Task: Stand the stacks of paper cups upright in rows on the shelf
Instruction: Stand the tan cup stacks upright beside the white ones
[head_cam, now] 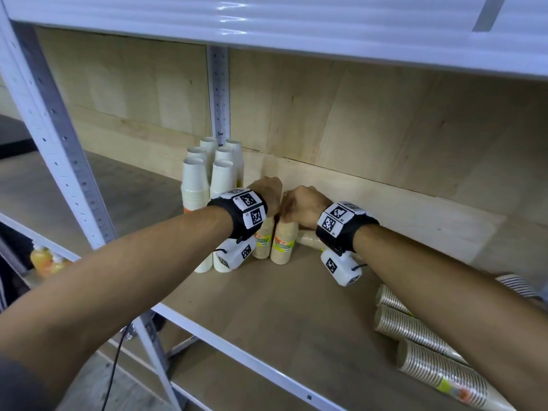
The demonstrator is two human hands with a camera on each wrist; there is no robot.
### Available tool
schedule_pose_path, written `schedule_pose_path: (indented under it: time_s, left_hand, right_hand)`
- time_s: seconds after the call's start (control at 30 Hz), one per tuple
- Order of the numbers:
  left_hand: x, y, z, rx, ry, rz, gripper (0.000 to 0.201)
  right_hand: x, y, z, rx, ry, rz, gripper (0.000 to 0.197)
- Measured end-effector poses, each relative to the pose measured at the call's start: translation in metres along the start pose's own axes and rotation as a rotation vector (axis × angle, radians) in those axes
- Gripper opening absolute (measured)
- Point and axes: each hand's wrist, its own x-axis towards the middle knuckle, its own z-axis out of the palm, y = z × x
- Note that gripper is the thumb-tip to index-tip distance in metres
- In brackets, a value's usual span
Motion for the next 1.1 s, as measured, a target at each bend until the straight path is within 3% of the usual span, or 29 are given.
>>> schedule_pose_path:
  time_s: [0.33, 0.5, 0.8, 1.1]
  left_hand:
    - [-0.001, -0.007, 0.002, 0.011, -0.056, 0.045, 0.015]
    - [0.000, -0.006, -0.014, -0.042, -0.034, 0.113, 0.033]
    - [0.008, 0.029, -0.034, -0.205, -0.044, 0.281, 0.045]
    - [0.023, 0.076, 0.009, -0.252, -0.207, 0.351, 0.060]
  right_hand:
    - [0.007, 0.003, 0.007, 0.028, 0.059, 0.002, 0.025]
    - [0.003, 0.016, -0.006, -0.020, 0.071, 0.016, 0.030]
    - [-0.015, 0.069, -0.043, -0.124, 0.047, 0.189, 0.039]
    - [-0.042, 0.128, -0.045, -0.195, -0.042, 0.331, 0.054]
